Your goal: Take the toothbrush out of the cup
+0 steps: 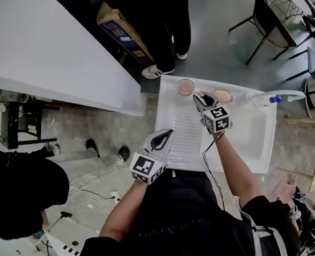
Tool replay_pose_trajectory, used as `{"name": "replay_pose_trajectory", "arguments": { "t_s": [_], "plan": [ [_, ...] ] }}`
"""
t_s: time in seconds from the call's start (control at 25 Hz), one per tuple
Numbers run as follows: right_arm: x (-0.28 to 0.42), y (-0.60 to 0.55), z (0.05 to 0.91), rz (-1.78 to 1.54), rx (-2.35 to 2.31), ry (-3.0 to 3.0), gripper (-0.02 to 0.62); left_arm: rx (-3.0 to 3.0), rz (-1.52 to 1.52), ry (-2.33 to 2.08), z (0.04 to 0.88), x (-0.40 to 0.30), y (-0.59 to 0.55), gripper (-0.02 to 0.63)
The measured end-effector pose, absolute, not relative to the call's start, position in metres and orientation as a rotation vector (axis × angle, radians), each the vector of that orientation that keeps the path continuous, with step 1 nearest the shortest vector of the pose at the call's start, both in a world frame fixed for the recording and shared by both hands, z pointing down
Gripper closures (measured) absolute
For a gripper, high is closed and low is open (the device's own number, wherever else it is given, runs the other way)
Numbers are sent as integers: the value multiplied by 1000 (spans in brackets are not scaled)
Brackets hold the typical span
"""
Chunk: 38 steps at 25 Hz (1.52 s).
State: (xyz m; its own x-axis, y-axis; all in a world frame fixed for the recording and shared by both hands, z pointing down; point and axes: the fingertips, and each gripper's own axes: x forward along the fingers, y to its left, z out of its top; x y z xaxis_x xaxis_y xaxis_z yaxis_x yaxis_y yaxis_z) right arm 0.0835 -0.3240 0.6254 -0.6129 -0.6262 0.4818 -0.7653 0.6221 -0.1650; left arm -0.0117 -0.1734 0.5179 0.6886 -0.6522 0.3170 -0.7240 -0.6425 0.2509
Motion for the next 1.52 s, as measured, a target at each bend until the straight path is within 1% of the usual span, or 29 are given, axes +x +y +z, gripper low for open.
{"name": "replay_pose_trajectory", "arguments": {
  "t_s": [0.84,0.92,1.0,1.52],
  "plan": [
    [74,-340,628,559,1144,-2522,505,2513,315,-1110,525,-16,-175,598],
    [73,-341,626,556,1148,-2523,516,2513,321,-1107,526,-16,-175,598],
    [72,-342,626,550,1145,-2520,548,2515,325,-1106,526,-16,-175,598],
    [62,-356,614,536,1151,-2541,551,2517,315,-1112,525,-19,-179,598]
  ]
}}
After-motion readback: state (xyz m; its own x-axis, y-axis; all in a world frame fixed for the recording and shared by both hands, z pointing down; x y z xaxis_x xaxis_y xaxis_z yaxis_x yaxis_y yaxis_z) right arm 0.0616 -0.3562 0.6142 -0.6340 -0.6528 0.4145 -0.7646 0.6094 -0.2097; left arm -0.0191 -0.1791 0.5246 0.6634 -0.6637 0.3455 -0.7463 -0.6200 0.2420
